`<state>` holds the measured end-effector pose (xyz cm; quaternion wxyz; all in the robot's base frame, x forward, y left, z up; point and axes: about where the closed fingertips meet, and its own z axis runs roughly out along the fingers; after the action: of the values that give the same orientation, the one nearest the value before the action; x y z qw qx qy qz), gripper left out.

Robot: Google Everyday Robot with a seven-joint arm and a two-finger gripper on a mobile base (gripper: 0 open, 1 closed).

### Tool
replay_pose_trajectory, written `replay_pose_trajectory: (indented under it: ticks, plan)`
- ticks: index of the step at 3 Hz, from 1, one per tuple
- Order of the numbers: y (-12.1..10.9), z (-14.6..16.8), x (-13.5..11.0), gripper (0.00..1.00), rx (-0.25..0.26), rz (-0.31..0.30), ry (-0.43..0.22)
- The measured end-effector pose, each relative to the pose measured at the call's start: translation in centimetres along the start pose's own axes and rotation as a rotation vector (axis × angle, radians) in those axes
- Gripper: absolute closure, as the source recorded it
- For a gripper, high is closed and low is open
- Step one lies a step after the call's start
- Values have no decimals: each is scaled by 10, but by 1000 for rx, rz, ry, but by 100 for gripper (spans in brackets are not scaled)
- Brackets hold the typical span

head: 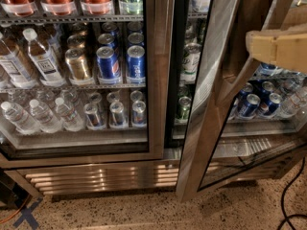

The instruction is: Open right fridge door

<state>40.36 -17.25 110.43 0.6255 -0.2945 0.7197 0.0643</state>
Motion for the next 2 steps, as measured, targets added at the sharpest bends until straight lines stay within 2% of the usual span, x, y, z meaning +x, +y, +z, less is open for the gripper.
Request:
replay_pose_trajectory:
  ticks: [2]
  plan:
    - [3,0,-1,100,0,0,0]
